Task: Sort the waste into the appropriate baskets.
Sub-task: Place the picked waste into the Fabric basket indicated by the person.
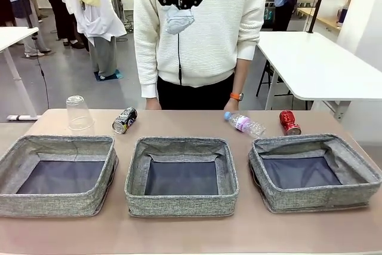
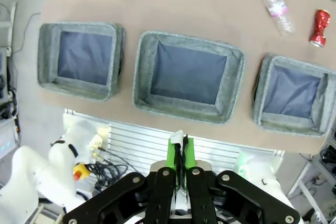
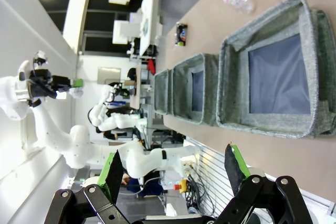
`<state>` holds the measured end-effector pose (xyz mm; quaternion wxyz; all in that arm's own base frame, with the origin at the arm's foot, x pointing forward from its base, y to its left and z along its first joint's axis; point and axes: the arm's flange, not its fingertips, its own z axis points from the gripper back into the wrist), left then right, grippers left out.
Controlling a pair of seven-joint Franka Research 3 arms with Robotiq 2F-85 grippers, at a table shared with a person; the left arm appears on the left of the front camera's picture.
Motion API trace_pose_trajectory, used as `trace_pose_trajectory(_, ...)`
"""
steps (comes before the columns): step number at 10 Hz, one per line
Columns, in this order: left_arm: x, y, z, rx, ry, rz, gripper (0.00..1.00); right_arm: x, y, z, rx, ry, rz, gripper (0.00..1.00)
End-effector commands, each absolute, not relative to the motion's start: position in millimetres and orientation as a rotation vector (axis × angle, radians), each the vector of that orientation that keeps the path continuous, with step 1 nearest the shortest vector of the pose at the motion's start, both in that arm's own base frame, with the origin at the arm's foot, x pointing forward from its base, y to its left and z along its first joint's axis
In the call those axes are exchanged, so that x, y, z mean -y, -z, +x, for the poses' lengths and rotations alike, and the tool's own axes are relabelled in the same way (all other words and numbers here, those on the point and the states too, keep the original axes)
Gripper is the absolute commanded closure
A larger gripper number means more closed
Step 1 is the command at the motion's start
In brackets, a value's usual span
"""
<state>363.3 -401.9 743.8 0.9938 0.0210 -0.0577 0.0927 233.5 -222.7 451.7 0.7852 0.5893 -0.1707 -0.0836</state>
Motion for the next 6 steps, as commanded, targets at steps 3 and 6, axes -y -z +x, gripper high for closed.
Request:
trace_pose_trajectory(3,399.2,-745.8,363.8,0.110,-0.195,0.030,0.95,221.4,-452.8,235.4,0.395,0.161,1.282,0.00)
trace_pose_trajectory(6,399.2,-745.8,363.8,0.110,-0.195,0.030,0.95,221.4,-452.8,235.4,0.395,0.161,1.282,0.00)
